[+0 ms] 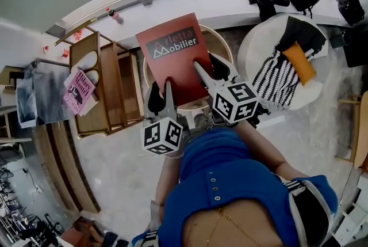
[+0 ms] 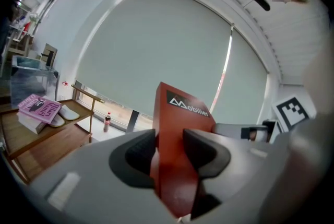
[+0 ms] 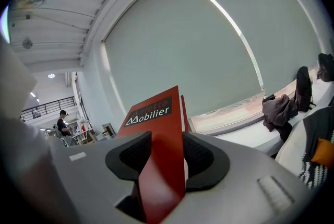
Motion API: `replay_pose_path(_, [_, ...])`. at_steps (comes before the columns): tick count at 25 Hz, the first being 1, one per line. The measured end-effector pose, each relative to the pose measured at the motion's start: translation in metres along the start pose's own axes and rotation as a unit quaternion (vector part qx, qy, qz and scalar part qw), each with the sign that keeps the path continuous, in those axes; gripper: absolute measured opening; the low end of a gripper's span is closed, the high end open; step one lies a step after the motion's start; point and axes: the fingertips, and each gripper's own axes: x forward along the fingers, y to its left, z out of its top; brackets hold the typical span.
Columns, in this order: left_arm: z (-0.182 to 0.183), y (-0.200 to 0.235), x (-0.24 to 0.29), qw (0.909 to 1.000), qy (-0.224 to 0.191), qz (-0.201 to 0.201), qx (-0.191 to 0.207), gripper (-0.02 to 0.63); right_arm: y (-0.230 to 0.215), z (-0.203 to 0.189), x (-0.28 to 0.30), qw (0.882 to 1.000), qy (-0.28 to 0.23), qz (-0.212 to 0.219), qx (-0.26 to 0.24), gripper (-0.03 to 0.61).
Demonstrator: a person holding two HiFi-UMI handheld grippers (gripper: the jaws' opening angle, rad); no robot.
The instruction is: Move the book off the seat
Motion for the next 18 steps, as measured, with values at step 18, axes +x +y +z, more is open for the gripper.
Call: replay_pose_path(18, [-0.004, -0.019, 0.009, 0.9993, -0.007, 0.036, -0.009, 0.149, -0.022, 0.008, 0.002, 0.999, 0.017, 0.031, 0.003, 0.190])
